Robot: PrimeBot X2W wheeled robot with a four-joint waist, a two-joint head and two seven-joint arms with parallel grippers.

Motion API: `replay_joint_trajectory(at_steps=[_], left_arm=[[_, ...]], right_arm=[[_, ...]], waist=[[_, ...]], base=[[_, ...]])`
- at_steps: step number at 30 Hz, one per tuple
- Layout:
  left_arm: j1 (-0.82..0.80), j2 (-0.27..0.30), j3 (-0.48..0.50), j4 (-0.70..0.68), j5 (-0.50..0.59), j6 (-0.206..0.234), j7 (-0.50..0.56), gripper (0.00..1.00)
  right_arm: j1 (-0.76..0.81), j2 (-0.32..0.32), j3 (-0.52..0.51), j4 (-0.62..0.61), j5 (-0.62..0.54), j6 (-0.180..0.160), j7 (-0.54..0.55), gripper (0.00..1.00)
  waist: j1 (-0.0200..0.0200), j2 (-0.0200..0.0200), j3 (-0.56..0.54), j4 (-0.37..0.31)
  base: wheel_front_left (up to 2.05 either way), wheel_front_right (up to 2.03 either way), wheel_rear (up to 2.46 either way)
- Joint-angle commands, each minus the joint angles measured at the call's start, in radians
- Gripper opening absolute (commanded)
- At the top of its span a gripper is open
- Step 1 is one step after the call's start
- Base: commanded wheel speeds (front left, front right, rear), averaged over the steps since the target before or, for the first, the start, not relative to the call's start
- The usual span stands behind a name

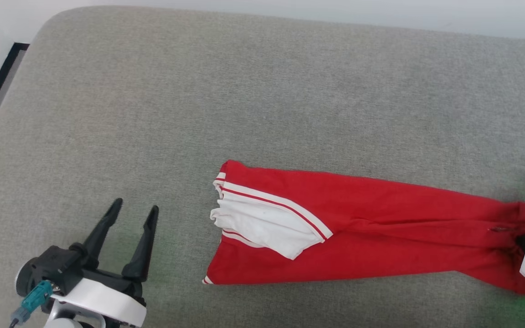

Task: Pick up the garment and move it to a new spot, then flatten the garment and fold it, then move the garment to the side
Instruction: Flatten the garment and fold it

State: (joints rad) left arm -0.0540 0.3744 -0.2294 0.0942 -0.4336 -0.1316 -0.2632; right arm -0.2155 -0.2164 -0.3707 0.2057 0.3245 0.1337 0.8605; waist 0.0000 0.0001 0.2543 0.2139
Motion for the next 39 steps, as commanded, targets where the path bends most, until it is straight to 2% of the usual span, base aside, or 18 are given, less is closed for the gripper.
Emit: replay_joint_trajectory(at_steps=[1, 9, 17, 21, 25, 29, 35, 36, 39], left_arm=[[0.007, -0.001, 0.004, -0.005, 0.005, 0.002, -0.002, 1.0], [-0.01, 0.01, 0.034, -0.054, 0.011, 0.002, -0.002, 1.0], [-0.031, 0.016, 0.041, -0.07, 0.002, 0.002, -0.002, 1.0], [-0.032, 0.018, 0.048, -0.067, 0.002, 0.002, -0.002, 1.0], [-0.023, 0.013, 0.045, -0.06, 0.011, 0.002, -0.002, 1.0], [-0.014, 0.003, 0.035, -0.051, 0.017, 0.002, -0.002, 1.0], [-0.006, -0.011, 0.029, -0.039, 0.0, 0.002, -0.002, 1.0], [-0.006, -0.011, 0.029, -0.039, 0.0, 0.002, -0.002, 1.0], [-0.014, -0.009, 0.013, -0.029, -0.006, 0.002, -0.002, 1.0]], right_arm=[[0.002, 0.011, -0.002, 0.025, -0.011, -0.006, -0.005, 0.0], [-0.061, -0.033, -0.171, -0.046, -0.043, -0.006, -0.05, 0.0], [-0.12, -0.095, -0.457, -0.105, -0.11, -0.005, -0.058, 0.0], [-0.128, -0.085, -0.491, -0.14, -0.117, -0.004, -0.042, 0.0], [-0.095, -0.079, -0.407, -0.185, -0.087, -0.004, -0.033, 0.0], [-0.024, -0.078, -0.253, -0.266, -0.04, -0.004, -0.021, 0.0], [0.06, -0.038, -0.003, -0.438, 0.042, -0.004, 0.045, 0.0], [0.06, -0.038, -0.003, -0.438, 0.042, -0.004, 0.045, 0.0], [0.077, -0.014, 0.116, -0.503, 0.074, -0.004, 0.079, 0.0]], waist=[[0.0, -0.0001, 0.002, -0.006], [0.0, -0.0001, 0.025, -0.043], [0.0, -0.0001, 0.051, -0.064], [0.0, -0.0001, 0.046, -0.074], [0.0, -0.0001, 0.035, -0.081], [0.0, -0.0001, 0.017, -0.082], [0.0, -0.0001, -0.006, -0.077], [0.0, -0.0001, -0.006, -0.077], [0.0, -0.0001, -0.009, -0.072]], base=[[0.0, 0.0, 0.0], [0.0, 0.0, 0.0], [0.0, 0.0, 0.0], [0.0, 0.0, 0.0], [0.0, 0.0, 0.0], [0.0, 0.0, 0.0], [0.0, 0.0, 0.0], [0.0, 0.0, 0.0], [0.0, 0.0, 0.0]])
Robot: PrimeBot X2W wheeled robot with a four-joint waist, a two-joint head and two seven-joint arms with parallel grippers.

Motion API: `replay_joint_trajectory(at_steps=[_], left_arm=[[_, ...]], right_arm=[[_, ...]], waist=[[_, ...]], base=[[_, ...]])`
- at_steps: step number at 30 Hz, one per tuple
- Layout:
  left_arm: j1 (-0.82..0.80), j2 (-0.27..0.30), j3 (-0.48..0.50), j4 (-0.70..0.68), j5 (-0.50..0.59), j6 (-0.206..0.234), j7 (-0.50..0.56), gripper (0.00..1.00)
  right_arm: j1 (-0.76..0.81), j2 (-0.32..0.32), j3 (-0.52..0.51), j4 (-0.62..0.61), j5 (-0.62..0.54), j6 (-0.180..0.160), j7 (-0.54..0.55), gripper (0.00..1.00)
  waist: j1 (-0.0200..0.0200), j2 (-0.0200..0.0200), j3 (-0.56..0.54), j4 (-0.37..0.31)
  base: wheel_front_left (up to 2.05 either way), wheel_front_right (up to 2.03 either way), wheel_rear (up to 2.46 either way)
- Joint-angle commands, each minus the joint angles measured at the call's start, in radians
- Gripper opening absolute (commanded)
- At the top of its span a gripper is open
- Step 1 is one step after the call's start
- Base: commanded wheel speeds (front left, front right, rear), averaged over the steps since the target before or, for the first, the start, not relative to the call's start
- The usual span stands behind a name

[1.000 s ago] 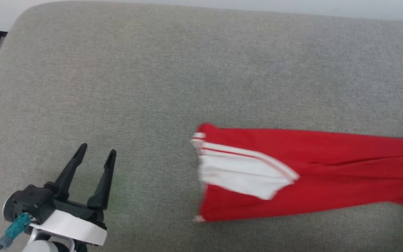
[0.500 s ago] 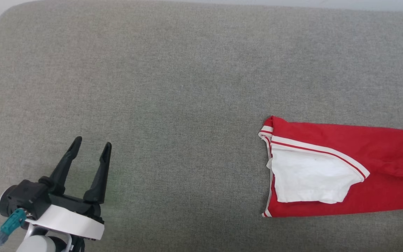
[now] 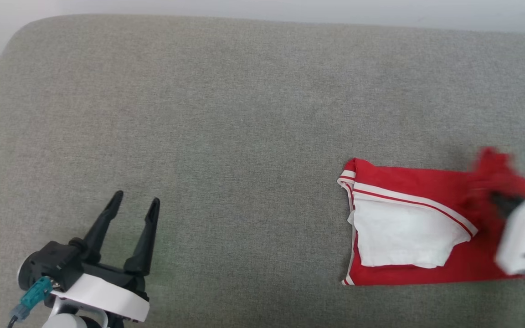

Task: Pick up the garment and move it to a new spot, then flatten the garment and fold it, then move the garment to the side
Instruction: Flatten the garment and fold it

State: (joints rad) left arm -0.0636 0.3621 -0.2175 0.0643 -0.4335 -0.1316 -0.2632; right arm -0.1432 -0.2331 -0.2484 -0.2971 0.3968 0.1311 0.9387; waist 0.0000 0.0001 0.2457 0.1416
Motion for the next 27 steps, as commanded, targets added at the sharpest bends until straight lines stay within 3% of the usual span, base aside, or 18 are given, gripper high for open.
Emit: replay_joint_trajectory(at_steps=[1, 4, 10, 19, 20, 21, 22, 23, 27], left_arm=[[-0.007, 0.003, -0.005, 0.004, -0.007, 0.002, -0.002, 1.0], [-0.016, -0.004, -0.016, 0.012, -0.016, 0.002, -0.002, 1.0], [-0.025, -0.009, -0.029, 0.021, -0.025, 0.002, -0.002, 1.0], [-0.05, -0.001, -0.039, 0.038, -0.033, 0.002, -0.002, 1.0], [-0.05, 0.001, -0.04, 0.041, -0.034, 0.002, -0.002, 1.0], [-0.05, 0.002, -0.04, 0.043, -0.034, 0.002, -0.002, 1.0], [-0.048, 0.004, -0.038, 0.045, -0.032, 0.002, -0.002, 1.0], [-0.043, 0.005, -0.035, 0.047, -0.033, 0.002, -0.002, 1.0], [-0.014, 0.007, -0.018, 0.058, -0.033, 0.002, -0.002, 1.0]], right_arm=[[0.005, 0.016, 0.035, -0.019, 0.01, -0.001, 0.01, 0.0], [-0.02, 0.056, 0.187, -0.036, 0.027, -0.001, 0.036, 0.0], [-0.086, 0.09, 0.357, 0.065, 0.026, -0.001, 0.024, 0.0], [-0.15, 0.076, 0.457, 0.305, 0.022, -0.001, -0.081, 0.0], [-0.154, 0.071, 0.461, 0.321, 0.024, -0.001, -0.1, 0.09], [-0.154, 0.072, 0.457, 0.331, 0.03, -0.001, -0.122, 0.39], [-0.155, 0.073, 0.455, 0.338, 0.035, -0.001, -0.141, 0.9], [-0.157, 0.069, 0.453, 0.339, 0.038, -0.001, -0.161, 1.0], [-0.16, 0.055, 0.416, 0.322, 0.042, -0.001, -0.233, 1.0]], waist=[[0.0, -0.0001, -0.001, 0.002], [0.0, -0.0001, -0.002, 0.01], [0.0, -0.0001, 0.012, 0.025], [0.0, -0.0001, 0.019, 0.045], [0.0, -0.0001, 0.017, 0.045], [0.0, -0.0001, 0.014, 0.045], [0.0, -0.0001, 0.009, 0.043], [0.0, -0.0001, 0.003, 0.041], [0.0, -0.0001, -0.029, 0.019]], base=[[0.0, 0.0, 0.0], [0.0, 0.0, 0.0], [0.0, 0.0, 0.0], [0.0, 0.0, 0.0], [0.0, 0.0, 0.0], [0.0, 0.0, 0.0], [0.0, 0.0, 0.0], [0.0, 0.0, 0.0], [0.0, 0.0, 0.0]])
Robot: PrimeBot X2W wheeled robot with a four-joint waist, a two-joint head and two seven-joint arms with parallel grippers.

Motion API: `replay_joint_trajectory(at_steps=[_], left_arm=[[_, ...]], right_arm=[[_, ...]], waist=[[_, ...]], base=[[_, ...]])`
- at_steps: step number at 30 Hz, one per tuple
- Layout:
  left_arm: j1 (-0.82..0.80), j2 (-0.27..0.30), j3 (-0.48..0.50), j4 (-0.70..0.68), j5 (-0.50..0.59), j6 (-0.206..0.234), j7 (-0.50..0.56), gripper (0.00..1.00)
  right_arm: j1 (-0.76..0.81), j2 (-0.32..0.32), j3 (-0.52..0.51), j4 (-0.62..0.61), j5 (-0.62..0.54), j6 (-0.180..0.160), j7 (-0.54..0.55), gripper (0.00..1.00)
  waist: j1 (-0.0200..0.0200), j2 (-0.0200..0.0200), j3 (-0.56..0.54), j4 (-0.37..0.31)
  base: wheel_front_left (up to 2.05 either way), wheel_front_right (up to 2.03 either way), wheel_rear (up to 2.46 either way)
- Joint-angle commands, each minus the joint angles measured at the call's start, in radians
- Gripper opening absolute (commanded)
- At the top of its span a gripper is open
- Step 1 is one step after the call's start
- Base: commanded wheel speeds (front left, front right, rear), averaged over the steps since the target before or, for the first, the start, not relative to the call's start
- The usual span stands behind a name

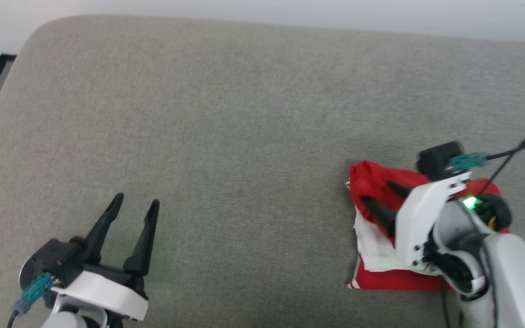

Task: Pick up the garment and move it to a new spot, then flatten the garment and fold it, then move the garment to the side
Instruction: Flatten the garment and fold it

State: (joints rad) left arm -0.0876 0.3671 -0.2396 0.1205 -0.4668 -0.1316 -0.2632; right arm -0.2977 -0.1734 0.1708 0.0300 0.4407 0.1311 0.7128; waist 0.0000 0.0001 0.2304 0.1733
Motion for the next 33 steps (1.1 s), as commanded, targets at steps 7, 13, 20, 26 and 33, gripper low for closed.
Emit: replay_joint_trajectory(at_steps=[7, 13, 20, 26, 33], left_arm=[[0.042, 0.007, -0.001, 0.025, 0.018, 0.002, -0.002, 1.0], [0.062, 0.01, 0.0, 0.048, 0.012, 0.002, -0.002, 1.0], [0.098, 0.0, 0.044, 0.061, 0.008, 0.002, -0.002, 1.0], [0.16, -0.031, 0.118, 0.055, -0.01, 0.002, -0.002, 1.0], [0.239, -0.045, 0.168, 0.026, 0.01, 0.002, -0.002, 1.0]], right_arm=[[-0.003, -0.07, -0.065, 0.019, 0.03, -0.001, -0.119, 1.0], [0.025, -0.133, -0.097, 0.114, 0.071, -0.001, -0.3, 1.0], [0.068, -0.205, -0.063, 0.199, 0.089, -0.001, -0.591, 1.0], [0.124, -0.217, -0.043, 0.279, 0.056, -0.001, -0.825, 1.0], [0.206, -0.191, -0.067, 0.315, 0.024, -0.001, -0.94, 1.0]], waist=[[0.0, -0.0001, -0.089, -0.055], [0.0, -0.0001, -0.151, -0.09], [0.0, -0.0001, -0.207, -0.126], [0.0, -0.0001, -0.239, -0.151], [0.0, -0.0001, -0.257, -0.16]], base=[[0.0, 0.0, 0.0], [0.0, 0.0, 0.0], [0.0, 0.0, 0.0], [0.0, 0.0, 0.0], [0.0, 0.0, 0.0]])
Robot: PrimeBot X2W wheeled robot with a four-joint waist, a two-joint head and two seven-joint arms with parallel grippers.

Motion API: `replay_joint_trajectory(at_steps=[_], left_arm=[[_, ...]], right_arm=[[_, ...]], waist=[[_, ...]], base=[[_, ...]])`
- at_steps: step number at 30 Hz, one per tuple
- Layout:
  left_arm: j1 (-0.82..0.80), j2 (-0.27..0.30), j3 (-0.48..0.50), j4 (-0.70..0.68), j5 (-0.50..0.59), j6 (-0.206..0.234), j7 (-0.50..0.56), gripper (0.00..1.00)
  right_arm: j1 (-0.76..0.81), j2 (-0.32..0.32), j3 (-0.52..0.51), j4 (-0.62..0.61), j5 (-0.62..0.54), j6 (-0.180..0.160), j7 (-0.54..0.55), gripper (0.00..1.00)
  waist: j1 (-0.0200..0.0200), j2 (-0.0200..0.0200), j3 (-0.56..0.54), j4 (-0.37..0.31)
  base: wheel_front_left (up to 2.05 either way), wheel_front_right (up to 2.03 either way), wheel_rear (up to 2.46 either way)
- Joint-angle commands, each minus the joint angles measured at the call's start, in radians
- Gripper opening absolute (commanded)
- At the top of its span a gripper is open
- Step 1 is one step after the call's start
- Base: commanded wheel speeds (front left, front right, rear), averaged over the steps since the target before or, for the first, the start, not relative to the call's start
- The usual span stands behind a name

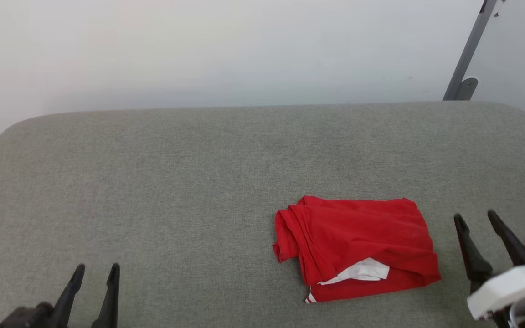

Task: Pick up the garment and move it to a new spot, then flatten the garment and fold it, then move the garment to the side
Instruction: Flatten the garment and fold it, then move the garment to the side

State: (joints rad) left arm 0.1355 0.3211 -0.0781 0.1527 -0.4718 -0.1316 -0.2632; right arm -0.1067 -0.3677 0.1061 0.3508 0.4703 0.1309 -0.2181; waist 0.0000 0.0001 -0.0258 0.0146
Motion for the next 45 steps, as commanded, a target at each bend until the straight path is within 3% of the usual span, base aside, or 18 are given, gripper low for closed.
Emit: replay_joint_trajectory(at_steps=[1, 11, 21, 27, 35, 36, 40, 44, 45], left_arm=[[0.026, 0.0, 0.011, -0.013, 0.019, 0.002, -0.002, 1.0], [0.152, -0.047, 0.096, -0.123, 0.06, 0.002, -0.002, 1.0], [0.125, -0.041, 0.076, -0.137, 0.071, 0.002, -0.002, 1.0], [0.066, -0.018, 0.047, -0.146, 0.054, 0.002, -0.002, 1.0], [-0.102, 0.022, -0.024, -0.137, 0.001, 0.002, -0.002, 1.0], [-0.135, 0.03, -0.041, -0.136, -0.01, 0.002, -0.002, 1.0], [-0.178, 0.044, -0.058, -0.131, -0.025, 0.002, -0.002, 1.0], [-0.197, 0.047, -0.057, -0.129, -0.032, 0.002, -0.002, 1.0], [-0.201, 0.049, -0.059, -0.127, -0.031, 0.002, -0.002, 1.0]], right_arm=[[0.028, 0.005, -0.012, -0.01, -0.007, -0.001, -0.017, 1.0], [0.168, 0.038, -0.113, -0.122, -0.045, -0.001, -0.009, 1.0], [0.163, 0.039, -0.126, -0.202, -0.069, -0.001, 0.101, 1.0], [0.065, -0.003, -0.083, -0.21, -0.054, -0.001, 0.309, 1.0], [-0.116, -0.052, -0.035, -0.199, -0.007, -0.001, 0.767, 1.0], [-0.145, -0.054, -0.032, -0.199, -0.014, -0.001, 0.873, 1.0], [-0.166, -0.014, -0.033, -0.199, -0.033, -0.001, 1.027, 1.0], [-0.133, 0.028, -0.029, -0.197, -0.045, -0.001, 1.107, 1.0], [-0.123, 0.042, -0.033, -0.197, -0.048, -0.001, 1.118, 0.94]], waist=[[0.0, -0.0001, -0.002, -0.001], [0.0, -0.0001, 0.008, -0.005], [0.0, -0.0001, 0.031, 0.012], [0.0, -0.0001, 0.103, 0.025], [0.0, -0.0001, 0.257, 0.073], [0.0, -0.0001, 0.291, 0.082], [0.0, -0.0001, 0.337, 0.093], [0.0, -0.0001, 0.362, 0.095], [0.0, -0.0001, 0.366, 0.094]], base=[[0.0, 0.0, 0.0], [0.0, 0.0, 0.0], [0.0, 0.0, 0.0], [0.0, 0.0, 0.0], [0.0, 0.0, 0.0], [0.0, 0.0, 0.0], [0.0, 0.0, 0.0], [0.0, 0.0, 0.0], [0.0, 0.0, 0.0]])
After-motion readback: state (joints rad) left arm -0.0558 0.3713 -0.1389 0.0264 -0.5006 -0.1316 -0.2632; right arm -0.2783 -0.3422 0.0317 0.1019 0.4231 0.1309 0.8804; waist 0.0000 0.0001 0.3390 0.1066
